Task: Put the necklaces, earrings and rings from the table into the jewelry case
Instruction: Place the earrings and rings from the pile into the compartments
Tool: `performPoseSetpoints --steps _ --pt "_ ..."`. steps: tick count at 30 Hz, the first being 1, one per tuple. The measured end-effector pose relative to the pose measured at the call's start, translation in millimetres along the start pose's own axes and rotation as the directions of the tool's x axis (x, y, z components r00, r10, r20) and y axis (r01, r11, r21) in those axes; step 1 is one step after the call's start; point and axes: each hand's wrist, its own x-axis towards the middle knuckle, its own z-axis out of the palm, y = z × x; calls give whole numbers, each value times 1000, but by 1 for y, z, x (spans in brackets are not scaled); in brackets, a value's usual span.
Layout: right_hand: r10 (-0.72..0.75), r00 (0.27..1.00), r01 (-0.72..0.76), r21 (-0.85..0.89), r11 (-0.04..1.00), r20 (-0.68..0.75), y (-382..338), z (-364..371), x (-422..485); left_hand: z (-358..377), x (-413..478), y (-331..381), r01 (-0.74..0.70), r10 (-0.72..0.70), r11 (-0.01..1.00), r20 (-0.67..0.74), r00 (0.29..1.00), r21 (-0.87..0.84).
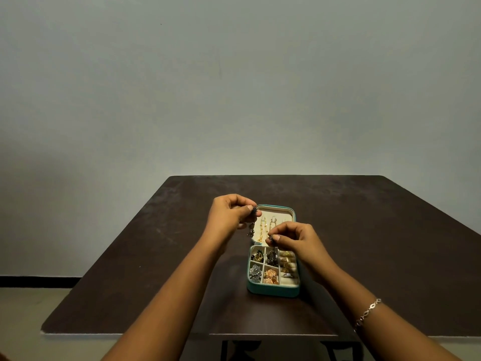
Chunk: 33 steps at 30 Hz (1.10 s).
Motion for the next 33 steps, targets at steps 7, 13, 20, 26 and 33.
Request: performPoseSetpoints --steps 7,13,20,26,33 --pt "-32 999 14 -376 927 -44 14 -2 0 4 0 -8 10 -10 1000 8 1000 8" --pt "-51 999 37 -587 808 -8 24 -3 4 12 -1 -17 32 -33 999 30 999 38" --pt "-213 943 113 -357 927 -254 38 -11 -6 27 -2 -34 -22 22 997 -7 1000 68" --pt "-262 909 154 -325 933 -323 49 -14 -12 35 -4 -45 -6 6 993 2 1000 118" --pt "-243 929 143 -333 932 -280 53 -13 -11 38 -4 -62 2 3 945 -14 1000 328"
